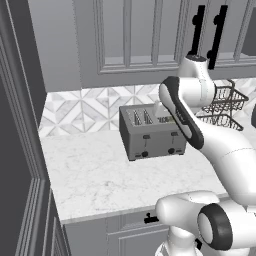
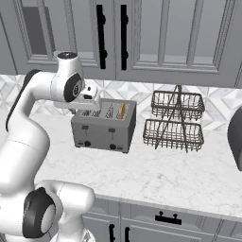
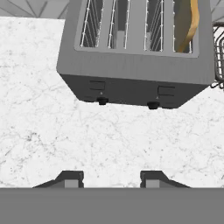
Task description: Start the toaster. Once the lever pops up, take the bread to the plate on the dining counter.
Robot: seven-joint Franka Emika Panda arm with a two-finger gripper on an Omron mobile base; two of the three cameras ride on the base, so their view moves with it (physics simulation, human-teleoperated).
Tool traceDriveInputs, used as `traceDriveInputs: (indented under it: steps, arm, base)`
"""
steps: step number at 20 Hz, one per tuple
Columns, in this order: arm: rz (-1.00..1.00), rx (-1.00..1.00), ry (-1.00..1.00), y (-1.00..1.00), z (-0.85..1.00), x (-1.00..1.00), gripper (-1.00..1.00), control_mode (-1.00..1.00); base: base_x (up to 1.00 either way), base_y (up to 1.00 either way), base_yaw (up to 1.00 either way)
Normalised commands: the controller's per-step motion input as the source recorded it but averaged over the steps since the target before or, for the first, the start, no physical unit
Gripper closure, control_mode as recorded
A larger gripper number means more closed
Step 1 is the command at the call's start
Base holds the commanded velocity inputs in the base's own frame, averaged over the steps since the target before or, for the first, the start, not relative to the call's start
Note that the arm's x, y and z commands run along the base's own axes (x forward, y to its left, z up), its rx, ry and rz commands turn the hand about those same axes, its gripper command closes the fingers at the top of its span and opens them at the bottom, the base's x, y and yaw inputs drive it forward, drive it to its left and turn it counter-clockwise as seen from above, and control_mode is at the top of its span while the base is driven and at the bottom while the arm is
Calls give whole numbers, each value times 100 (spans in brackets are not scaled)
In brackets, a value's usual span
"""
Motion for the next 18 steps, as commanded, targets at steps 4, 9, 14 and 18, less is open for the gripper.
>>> traceDriveInputs:
  steps: [4, 9, 14, 18]
  arm:
    - [0, 0, -2, -1, 0, 0, -100, -100]
    - [0, 0, 0, 0, 0, 0, -100, -100]
    - [0, 0, 0, -9, 0, 0, -100, -100]
    - [0, 0, 0, -36, -13, 0, -100, -100]
  base:
    - [0, 0, 0]
    - [0, 0, 0]
    - [0, 0, 0]
    - [0, 0, 0]
